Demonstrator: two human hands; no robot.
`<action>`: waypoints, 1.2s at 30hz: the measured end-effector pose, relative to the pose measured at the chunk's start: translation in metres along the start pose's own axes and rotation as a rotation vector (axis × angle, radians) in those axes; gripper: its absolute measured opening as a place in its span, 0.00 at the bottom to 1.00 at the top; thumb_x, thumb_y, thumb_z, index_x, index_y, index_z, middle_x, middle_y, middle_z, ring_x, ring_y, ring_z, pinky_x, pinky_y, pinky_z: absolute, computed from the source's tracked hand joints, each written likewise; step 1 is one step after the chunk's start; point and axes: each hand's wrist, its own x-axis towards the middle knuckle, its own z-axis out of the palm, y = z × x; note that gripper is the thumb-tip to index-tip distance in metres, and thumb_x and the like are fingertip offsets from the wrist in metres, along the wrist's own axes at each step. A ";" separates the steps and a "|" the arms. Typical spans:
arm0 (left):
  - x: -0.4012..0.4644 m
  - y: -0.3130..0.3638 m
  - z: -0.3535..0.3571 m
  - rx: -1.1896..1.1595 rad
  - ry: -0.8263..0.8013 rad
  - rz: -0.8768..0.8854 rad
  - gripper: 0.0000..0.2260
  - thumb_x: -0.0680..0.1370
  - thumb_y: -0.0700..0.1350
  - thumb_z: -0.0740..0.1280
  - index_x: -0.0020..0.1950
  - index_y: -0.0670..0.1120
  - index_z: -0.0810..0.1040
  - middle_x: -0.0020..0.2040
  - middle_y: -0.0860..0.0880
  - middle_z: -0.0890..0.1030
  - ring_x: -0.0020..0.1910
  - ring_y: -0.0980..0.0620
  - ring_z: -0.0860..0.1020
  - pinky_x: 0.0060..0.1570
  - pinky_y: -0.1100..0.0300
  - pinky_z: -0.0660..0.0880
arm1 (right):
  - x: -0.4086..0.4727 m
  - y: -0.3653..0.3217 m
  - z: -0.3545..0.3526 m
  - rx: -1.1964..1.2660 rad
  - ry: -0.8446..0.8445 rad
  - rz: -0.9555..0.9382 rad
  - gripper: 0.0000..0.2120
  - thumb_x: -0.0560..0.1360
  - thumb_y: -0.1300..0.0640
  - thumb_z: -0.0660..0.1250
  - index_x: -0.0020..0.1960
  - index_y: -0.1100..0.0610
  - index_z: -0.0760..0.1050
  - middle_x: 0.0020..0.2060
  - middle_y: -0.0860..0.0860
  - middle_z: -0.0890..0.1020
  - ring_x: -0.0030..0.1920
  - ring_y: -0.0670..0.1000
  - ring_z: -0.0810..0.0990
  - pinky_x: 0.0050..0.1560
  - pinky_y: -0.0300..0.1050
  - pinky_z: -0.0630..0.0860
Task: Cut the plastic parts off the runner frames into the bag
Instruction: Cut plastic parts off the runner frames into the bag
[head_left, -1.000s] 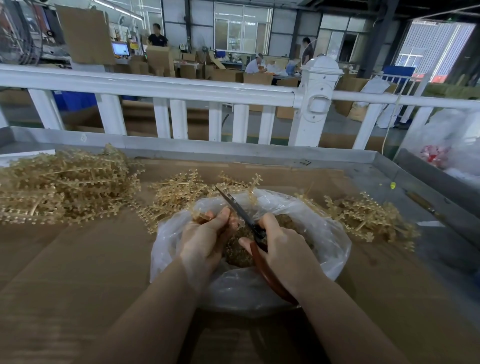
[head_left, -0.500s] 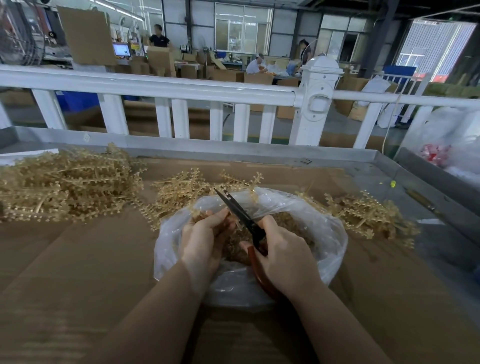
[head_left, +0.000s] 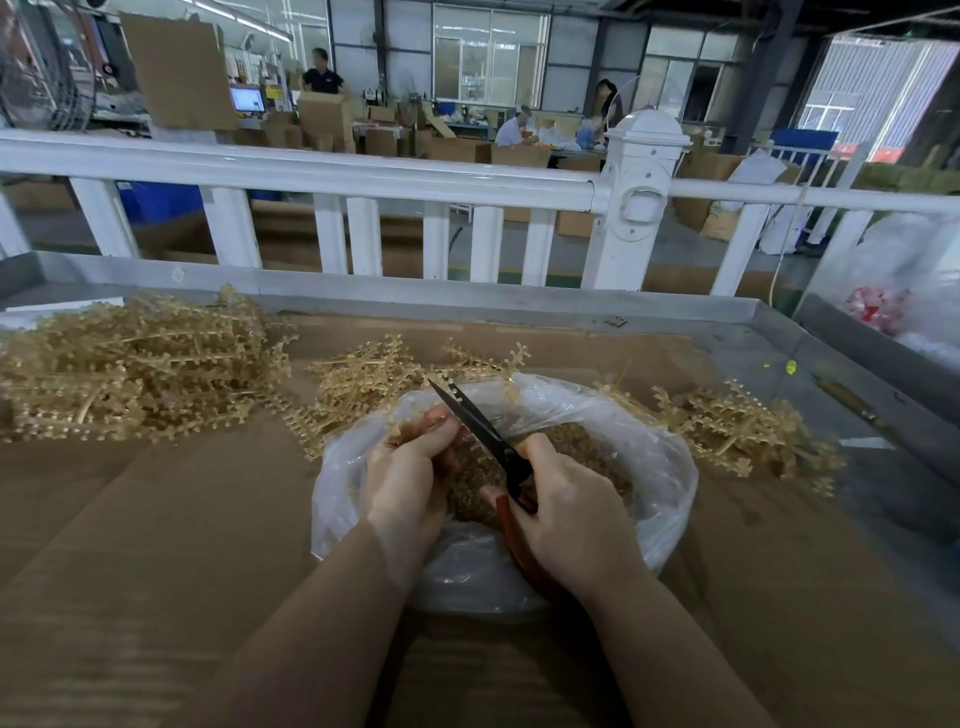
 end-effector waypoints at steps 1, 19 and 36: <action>0.001 0.000 0.000 -0.004 -0.003 -0.007 0.07 0.73 0.30 0.67 0.49 0.37 0.78 0.33 0.45 0.82 0.28 0.52 0.81 0.30 0.58 0.79 | 0.000 0.000 0.000 -0.002 -0.002 -0.001 0.14 0.75 0.44 0.66 0.52 0.54 0.70 0.39 0.48 0.79 0.37 0.48 0.78 0.36 0.38 0.73; 0.007 -0.002 -0.004 0.091 -0.037 0.028 0.04 0.76 0.37 0.68 0.44 0.43 0.74 0.29 0.50 0.75 0.24 0.57 0.69 0.31 0.64 0.69 | -0.001 0.000 -0.002 0.037 0.003 -0.005 0.18 0.74 0.41 0.64 0.54 0.53 0.70 0.40 0.48 0.79 0.39 0.48 0.78 0.40 0.42 0.76; 0.003 0.000 -0.003 0.110 -0.064 0.072 0.08 0.76 0.39 0.68 0.41 0.45 0.70 0.26 0.50 0.73 0.20 0.57 0.65 0.20 0.68 0.63 | -0.002 -0.001 -0.003 0.038 0.021 -0.003 0.17 0.73 0.41 0.66 0.50 0.54 0.70 0.37 0.47 0.78 0.35 0.48 0.77 0.35 0.40 0.74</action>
